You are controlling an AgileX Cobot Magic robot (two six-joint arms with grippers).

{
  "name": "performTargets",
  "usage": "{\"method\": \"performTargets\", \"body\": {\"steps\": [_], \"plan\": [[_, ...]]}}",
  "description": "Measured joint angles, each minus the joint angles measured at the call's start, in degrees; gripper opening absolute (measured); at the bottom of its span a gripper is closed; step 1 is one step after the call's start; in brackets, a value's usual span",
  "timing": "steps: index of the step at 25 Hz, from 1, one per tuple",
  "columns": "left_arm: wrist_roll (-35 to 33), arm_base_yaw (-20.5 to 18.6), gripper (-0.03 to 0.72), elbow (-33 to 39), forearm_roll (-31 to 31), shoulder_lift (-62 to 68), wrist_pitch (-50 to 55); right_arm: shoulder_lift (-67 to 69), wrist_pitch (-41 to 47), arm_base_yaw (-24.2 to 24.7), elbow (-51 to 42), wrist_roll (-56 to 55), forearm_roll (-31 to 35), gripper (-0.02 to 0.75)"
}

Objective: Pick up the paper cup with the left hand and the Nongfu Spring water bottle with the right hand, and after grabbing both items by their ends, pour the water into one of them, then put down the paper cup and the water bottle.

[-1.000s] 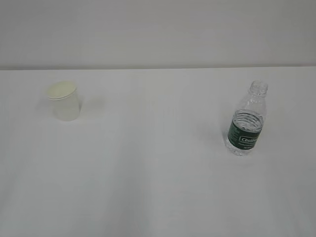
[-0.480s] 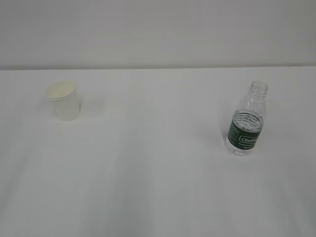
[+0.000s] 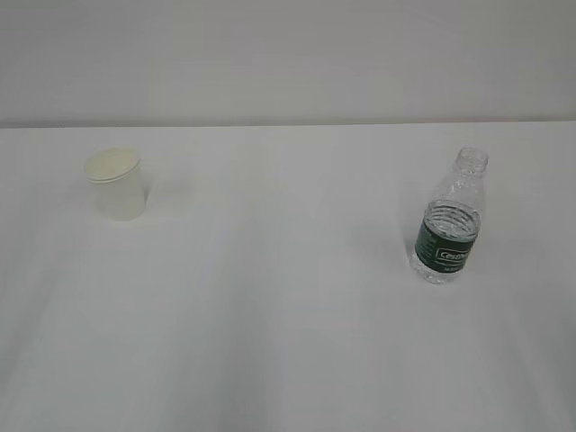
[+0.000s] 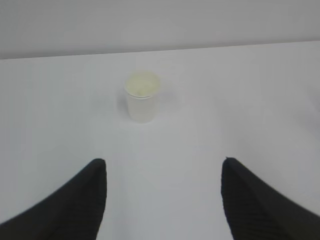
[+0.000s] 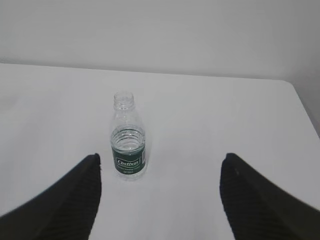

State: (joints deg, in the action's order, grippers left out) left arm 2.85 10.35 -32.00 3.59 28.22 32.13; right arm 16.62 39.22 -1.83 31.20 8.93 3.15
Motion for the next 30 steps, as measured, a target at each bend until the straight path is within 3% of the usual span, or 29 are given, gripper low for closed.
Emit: {"method": "performTargets", "body": {"steps": [19, 30], "plan": [[-0.1, 0.0, 0.513, 0.0, -1.5, 9.8, -10.7, 8.6, -11.6, 0.0, -0.2, 3.2, 1.8, 0.554], [-0.1, 0.0, 0.495, 0.0, -1.5, 16.9, -13.9, 13.5, -21.5, 0.0, -5.6, 4.5, 2.3, 0.554]]}}
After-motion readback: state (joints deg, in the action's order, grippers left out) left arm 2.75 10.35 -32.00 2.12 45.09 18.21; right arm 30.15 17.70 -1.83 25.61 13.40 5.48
